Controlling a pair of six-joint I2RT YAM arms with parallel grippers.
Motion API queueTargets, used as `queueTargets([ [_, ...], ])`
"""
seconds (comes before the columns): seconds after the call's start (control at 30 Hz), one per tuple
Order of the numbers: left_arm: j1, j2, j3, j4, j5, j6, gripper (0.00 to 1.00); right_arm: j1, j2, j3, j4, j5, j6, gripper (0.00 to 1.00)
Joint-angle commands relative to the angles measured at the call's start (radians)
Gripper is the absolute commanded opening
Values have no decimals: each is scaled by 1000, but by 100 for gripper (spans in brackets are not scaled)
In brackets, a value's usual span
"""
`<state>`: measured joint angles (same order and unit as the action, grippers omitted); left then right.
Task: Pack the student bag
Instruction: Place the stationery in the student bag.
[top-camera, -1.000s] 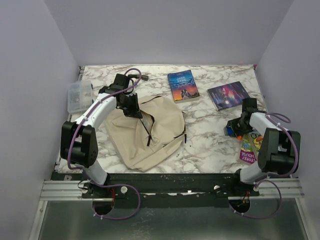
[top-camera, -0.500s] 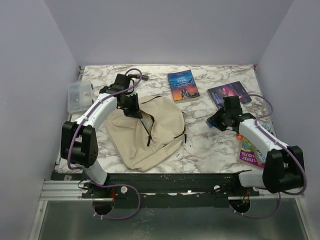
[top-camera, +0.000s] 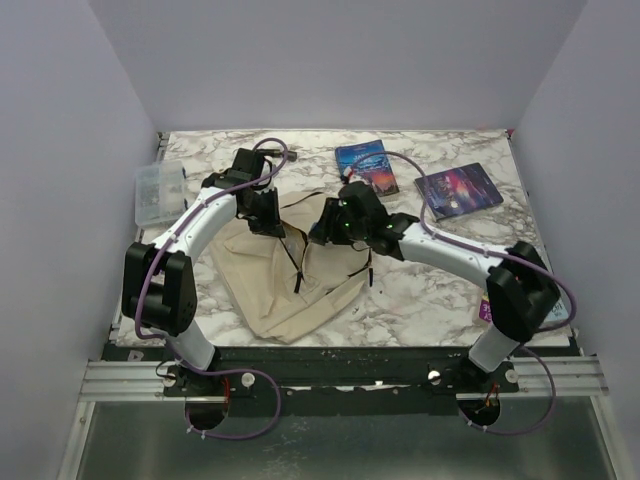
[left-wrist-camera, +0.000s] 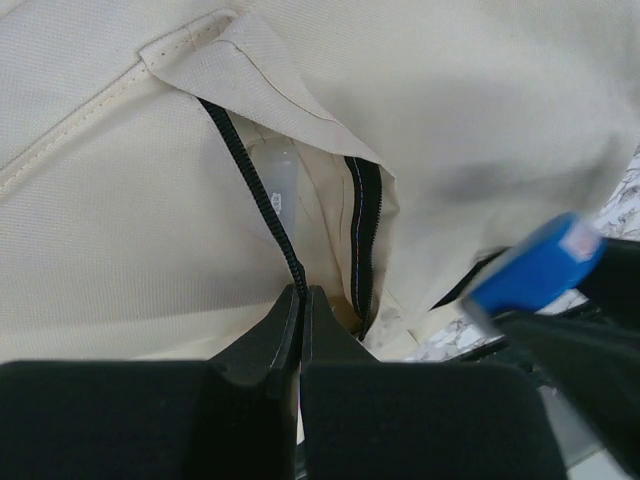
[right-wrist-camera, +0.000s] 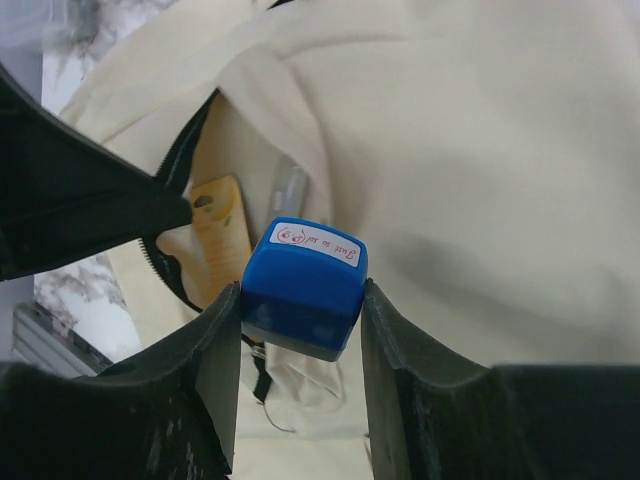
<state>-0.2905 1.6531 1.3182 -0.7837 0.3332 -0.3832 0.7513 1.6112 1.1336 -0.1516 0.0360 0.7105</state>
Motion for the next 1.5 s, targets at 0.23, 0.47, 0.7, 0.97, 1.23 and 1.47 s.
queueTargets([
  [0.23, -10, 8, -4, 4, -37, 15, 0, 92, 252, 157, 131, -140, -19, 37],
  [0.47, -12, 12, -2, 4, -33, 15, 0, 91, 234, 101, 216, -218, 17, 60],
  [0.7, -18, 2, -5, 3, -31, 17, 0, 85, 200, 108, 155, -175, 17, 67],
  [0.97, -23, -12, -7, 3, -25, 16, 0, 57, 106, 87, -3, -43, -13, 67],
  [1.23, -25, -16, -2, 3, -7, 15, 0, 40, 110, 23, 62, -222, 92, 56],
  [1.47, -27, -15, -2, 4, -5, 15, 0, 48, 194, 68, 107, -278, 109, 36],
])
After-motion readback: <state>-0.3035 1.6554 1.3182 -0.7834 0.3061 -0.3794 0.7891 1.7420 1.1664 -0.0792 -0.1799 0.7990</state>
